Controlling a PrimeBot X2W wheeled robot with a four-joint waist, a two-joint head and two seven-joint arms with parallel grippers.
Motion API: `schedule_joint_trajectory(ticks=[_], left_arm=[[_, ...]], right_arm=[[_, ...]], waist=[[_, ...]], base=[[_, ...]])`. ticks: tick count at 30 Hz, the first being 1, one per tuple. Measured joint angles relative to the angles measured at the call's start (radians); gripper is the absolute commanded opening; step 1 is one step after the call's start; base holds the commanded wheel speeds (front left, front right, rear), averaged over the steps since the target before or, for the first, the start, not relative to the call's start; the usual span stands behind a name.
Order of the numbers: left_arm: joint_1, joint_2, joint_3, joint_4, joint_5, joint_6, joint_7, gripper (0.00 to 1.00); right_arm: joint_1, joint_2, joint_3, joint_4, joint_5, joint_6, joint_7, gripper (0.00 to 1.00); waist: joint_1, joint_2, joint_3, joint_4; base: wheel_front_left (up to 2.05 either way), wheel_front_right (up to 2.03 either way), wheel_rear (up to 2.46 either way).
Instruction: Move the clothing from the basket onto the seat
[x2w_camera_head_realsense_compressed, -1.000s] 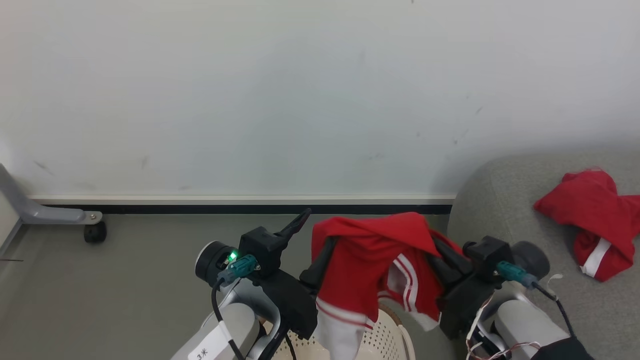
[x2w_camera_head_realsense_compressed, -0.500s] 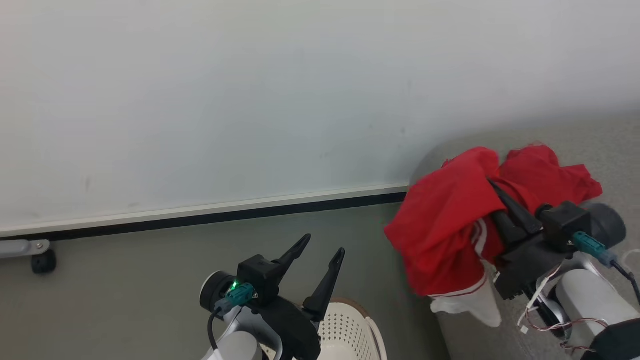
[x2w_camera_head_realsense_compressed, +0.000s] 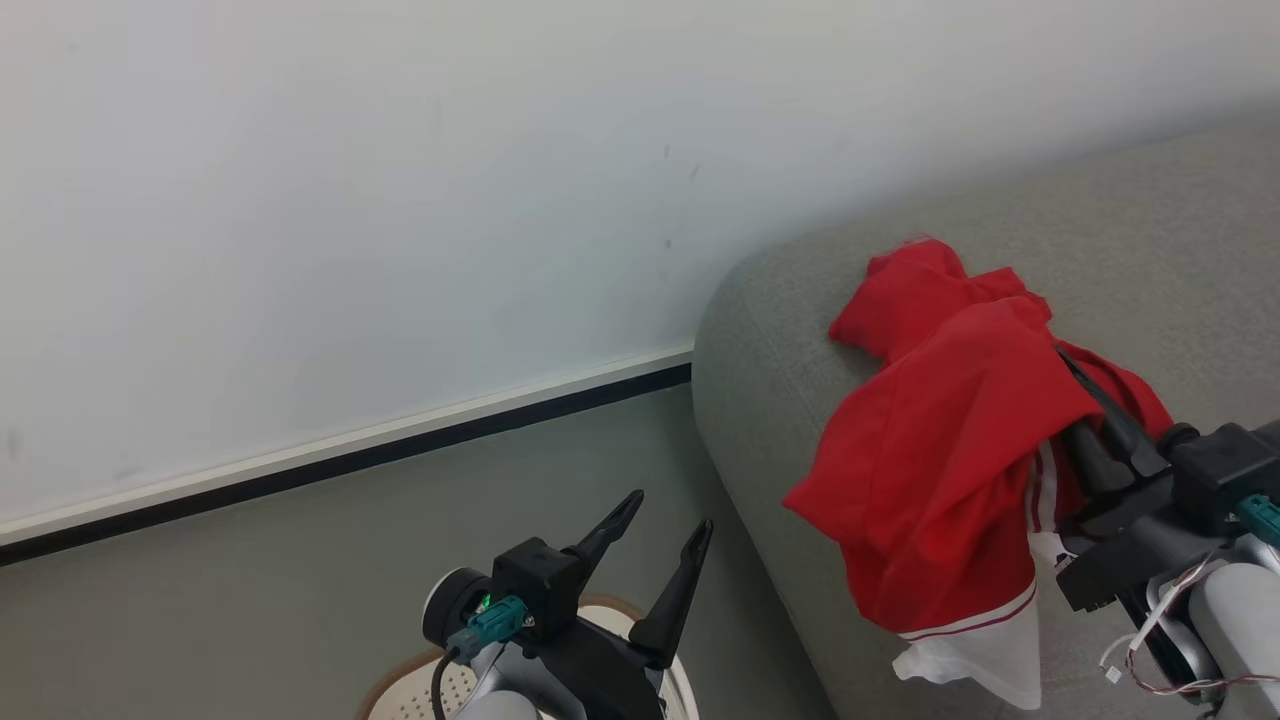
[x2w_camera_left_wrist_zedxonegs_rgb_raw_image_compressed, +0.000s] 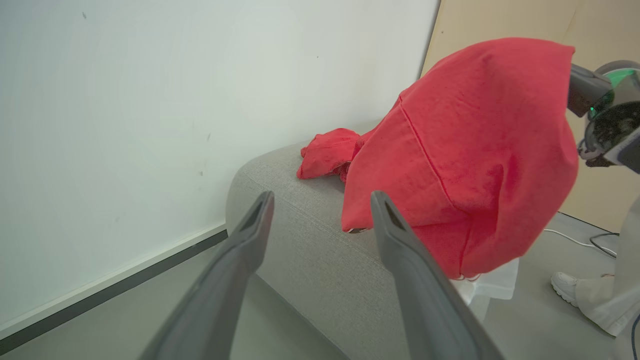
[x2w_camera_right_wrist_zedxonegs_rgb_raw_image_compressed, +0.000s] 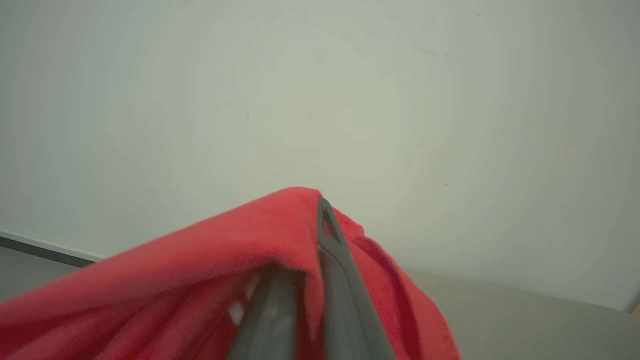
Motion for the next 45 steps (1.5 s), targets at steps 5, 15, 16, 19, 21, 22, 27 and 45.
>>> schedule_joint_trajectory(ticks=[5,15,16,19,21,22,27,45], left_arm=[[0.0,-0.007,-0.013,-0.008,0.001,-0.001,-0.003,1.0],[-0.002,-0.007,-0.037,-0.047,0.023,-0.009,-0.004,1.0],[-0.002,-0.003,-0.04,-0.055,0.033,-0.009,-0.004,1.0],[-0.008,0.012,-0.045,-0.081,0.053,-0.009,-0.004,1.0],[-0.019,0.021,-0.048,-0.096,0.061,-0.009,-0.003,1.0],[-0.025,0.026,-0.05,-0.106,0.065,-0.009,-0.003,1.0],[-0.05,0.048,-0.05,-0.158,0.081,-0.008,0.006,1.0],[-0.172,0.084,-0.052,-0.367,0.179,0.018,0.052,1.0]], right_arm=[[0.029,-0.025,-0.024,-0.045,0.012,-0.014,0.011,0.0],[-0.004,-0.055,-0.111,-0.038,0.059,-0.048,0.065,0.0],[-0.026,-0.061,-0.126,-0.032,0.07,-0.048,0.071,0.0],[-0.105,-0.083,-0.155,-0.017,0.084,-0.048,0.089,0.0],[-0.164,-0.103,-0.172,0.006,0.088,-0.046,0.106,0.0],[-0.195,-0.117,-0.18,0.019,0.088,-0.045,0.114,0.0],[-0.366,-0.161,-0.229,0.099,0.089,-0.029,0.147,0.0],[-0.614,-0.145,-0.235,0.419,0.06,-0.057,0.174,0.0]], waist=[[0.0,-0.0001,0.017,-0.048],[0.0001,0.0,0.087,-0.053],[0.0,0.0,0.096,-0.05],[0.0,-0.0001,0.129,-0.042],[0.0001,0.0,0.153,-0.035],[0.0001,0.0,0.165,-0.032],[0.0002,0.0,0.231,-0.009],[0.0002,0.0001,0.488,0.099]], base=[[0.0,0.0,0.0],[0.0,0.0,0.0],[0.0,0.0,0.0],[0.0,0.0,0.0],[0.0,0.0,0.0],[0.0,0.0,0.0],[0.0,0.0,0.0],[0.0,0.0,0.0]])
